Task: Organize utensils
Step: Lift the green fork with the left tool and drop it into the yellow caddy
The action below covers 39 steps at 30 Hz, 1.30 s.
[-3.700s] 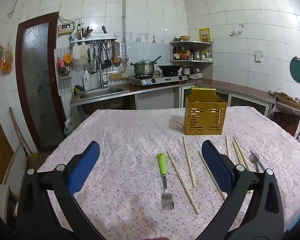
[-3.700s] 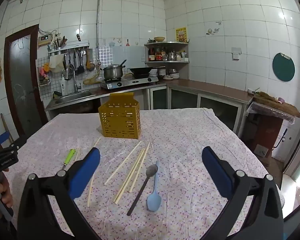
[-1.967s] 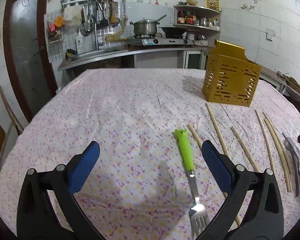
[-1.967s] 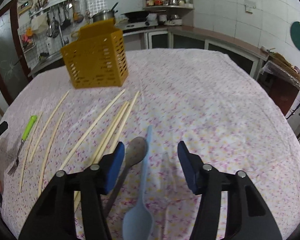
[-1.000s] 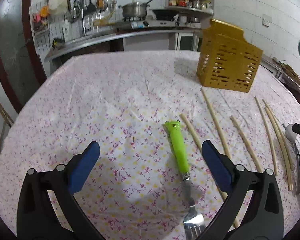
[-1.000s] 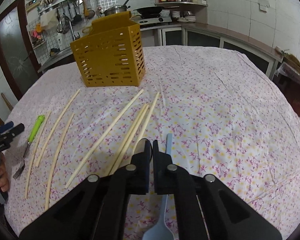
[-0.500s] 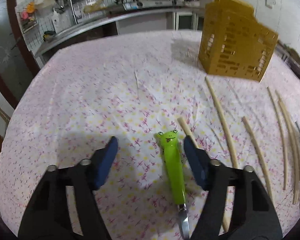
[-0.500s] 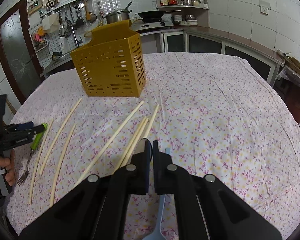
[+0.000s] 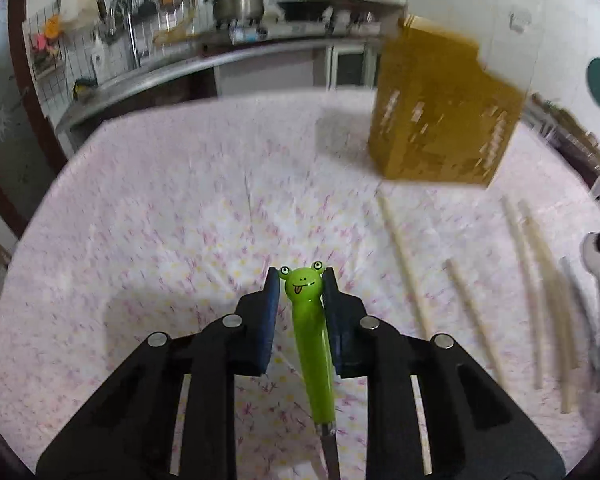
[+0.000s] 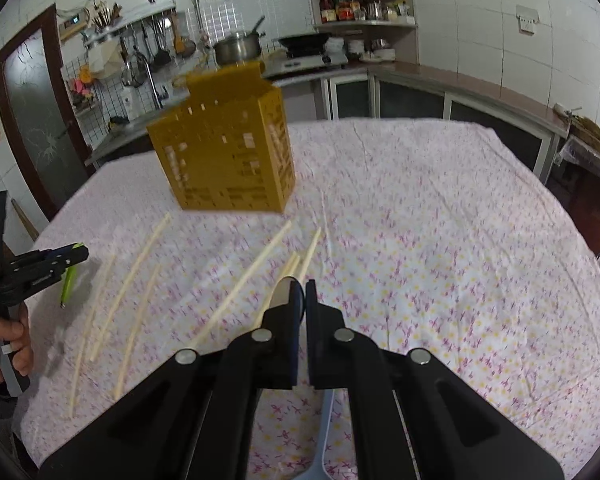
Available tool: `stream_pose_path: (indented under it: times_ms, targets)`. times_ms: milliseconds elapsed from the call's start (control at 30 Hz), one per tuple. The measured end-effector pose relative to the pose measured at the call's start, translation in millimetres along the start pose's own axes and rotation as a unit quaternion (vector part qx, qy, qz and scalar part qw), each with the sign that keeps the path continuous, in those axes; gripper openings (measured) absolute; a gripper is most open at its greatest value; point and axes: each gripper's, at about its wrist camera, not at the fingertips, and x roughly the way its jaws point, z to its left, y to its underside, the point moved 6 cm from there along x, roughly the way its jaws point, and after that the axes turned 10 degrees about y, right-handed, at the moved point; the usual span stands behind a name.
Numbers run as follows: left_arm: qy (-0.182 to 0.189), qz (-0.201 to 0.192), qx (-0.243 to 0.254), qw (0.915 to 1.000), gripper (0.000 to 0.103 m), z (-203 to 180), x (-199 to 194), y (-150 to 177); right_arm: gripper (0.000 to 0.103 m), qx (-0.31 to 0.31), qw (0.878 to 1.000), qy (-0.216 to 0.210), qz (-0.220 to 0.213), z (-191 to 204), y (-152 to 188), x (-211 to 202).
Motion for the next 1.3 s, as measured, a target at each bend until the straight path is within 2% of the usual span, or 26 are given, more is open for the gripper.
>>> stream_pose_path:
  times_ms: [167, 300, 467, 667, 900, 1133, 1300]
  targets:
    - [0.02, -0.069, 0.015, 0.9973, 0.021, -17.7, -45.3, -28.1, 0.003, 0.009, 0.998, -0.017, -0.06, 4.7, -29.3, -31.4]
    - [0.028, -0.103, 0.025, 0.994, 0.021, -28.3, -64.4, -43.2, 0.003, 0.008, 0.995, -0.017, -0.094, 10.1, -52.7, -48.8]
    - [0.042, -0.115, 0.028, 0.9921, 0.02, -38.7, -70.0, -53.3, 0.003, 0.002, 0.99, -0.007, -0.142, 21.1, -81.7, -67.8]
    - [0.051, -0.13, 0.042, 0.9893, 0.02, -52.8, -78.9, -73.1, 0.003, -0.014, 0.977, 0.038, -0.207, 32.4, -109.6, -82.4]
    - [0.06, -0.144, 0.047, 0.9866, 0.02, -56.7, -82.1, -102.1, 0.003, -0.022, 0.966, 0.064, -0.251, 47.2, -139.0, -79.2]
    - [0.063, -0.17, 0.062, 0.9815, 0.02, -70.0, -86.1, -152.0, 0.003, -0.027, 0.955, 0.092, -0.281, 58.1, -188.0, -63.9]
    - [0.063, -0.197, 0.072, 0.9758, 0.02, -79.7, -88.7, -202.7, 0.003, -0.028, 0.95, 0.104, -0.294, 66.3, -223.3, -46.5]
